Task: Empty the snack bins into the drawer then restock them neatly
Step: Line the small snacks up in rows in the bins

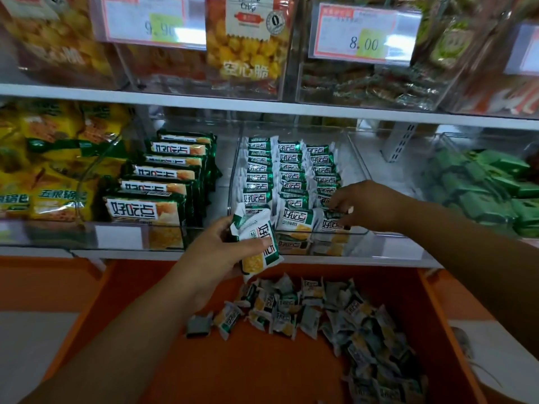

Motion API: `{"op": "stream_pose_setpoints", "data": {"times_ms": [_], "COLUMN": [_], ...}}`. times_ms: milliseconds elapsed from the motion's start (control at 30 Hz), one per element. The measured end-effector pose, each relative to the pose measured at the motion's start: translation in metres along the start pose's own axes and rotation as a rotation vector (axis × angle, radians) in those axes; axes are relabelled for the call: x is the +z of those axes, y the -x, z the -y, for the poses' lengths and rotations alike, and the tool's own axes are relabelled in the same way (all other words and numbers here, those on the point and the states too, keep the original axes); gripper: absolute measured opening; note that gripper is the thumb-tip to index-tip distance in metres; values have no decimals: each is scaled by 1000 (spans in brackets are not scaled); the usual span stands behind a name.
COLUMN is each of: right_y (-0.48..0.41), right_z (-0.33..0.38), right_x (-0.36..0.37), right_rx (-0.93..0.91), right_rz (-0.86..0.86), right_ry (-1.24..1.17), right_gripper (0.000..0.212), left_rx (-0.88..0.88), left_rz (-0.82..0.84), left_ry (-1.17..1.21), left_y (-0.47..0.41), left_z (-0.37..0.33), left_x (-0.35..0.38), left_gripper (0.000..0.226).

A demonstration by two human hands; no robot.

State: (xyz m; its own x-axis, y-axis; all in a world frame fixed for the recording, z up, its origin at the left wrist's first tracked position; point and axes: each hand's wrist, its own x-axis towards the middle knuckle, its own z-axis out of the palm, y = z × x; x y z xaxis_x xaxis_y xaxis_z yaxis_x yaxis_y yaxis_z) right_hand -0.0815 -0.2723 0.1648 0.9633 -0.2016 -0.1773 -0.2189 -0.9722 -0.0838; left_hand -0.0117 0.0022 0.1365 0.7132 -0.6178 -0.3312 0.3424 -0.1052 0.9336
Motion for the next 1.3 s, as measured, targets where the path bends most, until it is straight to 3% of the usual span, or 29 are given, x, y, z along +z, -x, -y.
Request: {"op": "stream_pose_setpoints", "data": {"times_ms": [200,267,367,467,567,667,800,1033,1167,1233,1300], "right_y": [2,10,40,66,64,55,52,46,16,-8,-37], "right_z": [4,9,43,98,124,128,123,123,105,92,79], "right_x": [19,24,33,44,56,54,50,58,36,21,9], "right_rx": [-5,2,38,111,165,241,254,260,206,192,166], "right_rz": [6,-154,-485,-256,-226,-265,-256,-228,-372,-464,-505], "right_ry": [115,67,-338,-930,-1205,-1234,-1331,-1490,-1397,-1269,-1129], "right_gripper": [32,27,20,35,46,41,38,39,27,26,28], "left_rx": [-17,-21,-11,-4,-2,8,30,83,160,181,195], "left_rz": [0,-21,-37,-27,-7,-1,-20,-80,-147,-176,-193], "left_ry": [-13,-28,-2,41,29,36,75,-5,-28,-38,-62], "left_y": [-1,-2,-5,-7,-7,-7,-13,-16,-19,-22,-24], "left_z": [-1,-1,0,1,2,-1,-6,-8,-23,-28,-32], "left_x": [3,4,2,5,8,7,-5,-9,-18,-24,-30], "left_gripper": [97,113,112,95,104,90,47,37,26,28,15]}}
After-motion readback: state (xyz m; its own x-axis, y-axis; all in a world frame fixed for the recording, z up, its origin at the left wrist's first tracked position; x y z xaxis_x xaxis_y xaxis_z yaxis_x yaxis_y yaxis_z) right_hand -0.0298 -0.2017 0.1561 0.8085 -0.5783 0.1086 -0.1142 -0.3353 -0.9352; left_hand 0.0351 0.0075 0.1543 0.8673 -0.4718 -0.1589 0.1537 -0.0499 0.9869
